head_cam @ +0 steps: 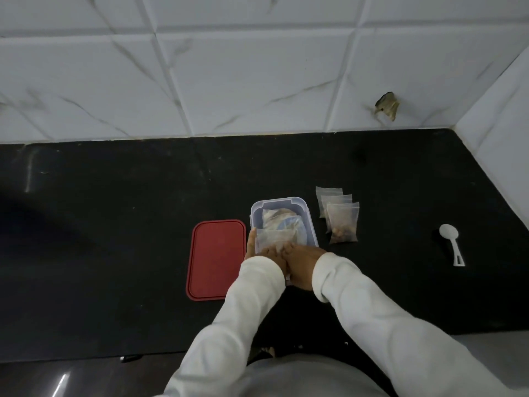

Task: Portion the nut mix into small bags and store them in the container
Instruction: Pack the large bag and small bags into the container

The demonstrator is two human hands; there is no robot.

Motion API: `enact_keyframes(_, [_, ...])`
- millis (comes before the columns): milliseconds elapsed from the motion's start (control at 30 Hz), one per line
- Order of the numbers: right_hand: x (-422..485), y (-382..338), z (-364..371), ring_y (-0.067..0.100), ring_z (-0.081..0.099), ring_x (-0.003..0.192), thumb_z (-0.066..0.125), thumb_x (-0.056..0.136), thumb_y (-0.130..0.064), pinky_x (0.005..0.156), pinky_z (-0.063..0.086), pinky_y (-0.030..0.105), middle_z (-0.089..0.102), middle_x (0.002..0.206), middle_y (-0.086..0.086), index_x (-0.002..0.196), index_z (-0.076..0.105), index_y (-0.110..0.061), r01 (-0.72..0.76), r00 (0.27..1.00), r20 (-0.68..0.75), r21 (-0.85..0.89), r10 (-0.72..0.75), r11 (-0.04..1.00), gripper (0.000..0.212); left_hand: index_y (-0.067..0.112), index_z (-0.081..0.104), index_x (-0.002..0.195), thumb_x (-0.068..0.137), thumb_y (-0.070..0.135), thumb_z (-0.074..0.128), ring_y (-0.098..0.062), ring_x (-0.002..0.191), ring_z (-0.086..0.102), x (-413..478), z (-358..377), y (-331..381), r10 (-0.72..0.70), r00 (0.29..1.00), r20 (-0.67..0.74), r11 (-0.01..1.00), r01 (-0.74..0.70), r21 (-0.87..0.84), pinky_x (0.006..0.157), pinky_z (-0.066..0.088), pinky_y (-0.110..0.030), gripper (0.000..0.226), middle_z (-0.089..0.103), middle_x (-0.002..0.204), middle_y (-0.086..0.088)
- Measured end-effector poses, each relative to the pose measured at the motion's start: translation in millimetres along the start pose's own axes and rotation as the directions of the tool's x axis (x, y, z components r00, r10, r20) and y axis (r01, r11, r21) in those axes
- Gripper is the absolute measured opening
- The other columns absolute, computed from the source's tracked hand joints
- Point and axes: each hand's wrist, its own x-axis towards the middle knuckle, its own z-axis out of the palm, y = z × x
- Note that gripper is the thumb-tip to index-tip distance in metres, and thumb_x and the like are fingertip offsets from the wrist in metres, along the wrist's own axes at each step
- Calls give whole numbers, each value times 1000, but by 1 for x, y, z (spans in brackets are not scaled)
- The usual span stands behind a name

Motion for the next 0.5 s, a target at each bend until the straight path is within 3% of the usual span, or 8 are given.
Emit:
enact_keyframes(133, [-4, -2, -9, 29, 44, 133, 55, 96, -35, 110, 36, 38, 42, 148, 9, 146, 37, -14, 55, 998, 19, 3, -55, 998, 57, 31, -8, 155, 95, 63, 32, -16, 152, -3, 5, 7, -2, -11, 1000, 0, 996, 11, 84, 98, -32, -63, 79, 4, 165, 6])
enact_keyframes(233, [-17, 2, -10, 28, 55, 121, 61, 92, -33, 102, 44, 38, 54, 137, 8, 137, 47, -15, 71, 996, -55, 55, -68, 996, 50, 26, 13, 156, 99, 49, 37, -18, 151, 11, 2, 2, -2, -8, 999, -40, 999, 6, -45, 112, -23, -59, 66, 20, 162, 3])
enact_keyframes(300, [-28, 10, -9, 24, 59, 114, 62, 91, -29, 98, 48, 36, 60, 127, 6, 129, 55, -16, 128, 977, -177, 53, -117, 990, 41, 20, 24, 153, 99, 38, 42, -20, 148, 20, -3, -4, 2, -25, 994, -107, 990, 10, -142, 119, -12, -54, 60, 28, 158, -1])
enact_keyframes(367, [-42, 24, -8, 21, 61, 111, 62, 91, -26, 97, 49, 37, 63, 122, 4, 123, 60, -17, 205, 927, -334, 77, -169, 976, 33, 16, 26, 152, 98, 33, 48, -24, 148, 20, -11, -12, 6, -43, 980, -196, 988, 13, -151, 122, 1, -50, 61, 25, 159, -4])
enact_keyframes(433, [-59, 41, -9, 15, 62, 105, 58, 94, -25, 93, 50, 32, 66, 116, 1, 118, 64, -16, 323, 826, -536, 191, -177, 927, 26, 16, 26, 152, 97, 30, 52, -27, 147, 22, -16, -23, 12, -60, 953, -297, 979, -1, -202, 120, 16, -46, 63, 23, 160, -5])
enact_keyframes(500, [-75, 59, -13, 6, 63, 97, 56, 96, -24, 89, 52, 25, 68, 109, -2, 113, 68, -16, 404, 716, -690, 289, -104, 868, 22, 17, 33, 148, 97, 27, 54, -24, 142, 33, -18, -38, 21, -98, 890, -446, 945, -56, -321, 112, 34, -40, 57, 32, 156, -4])
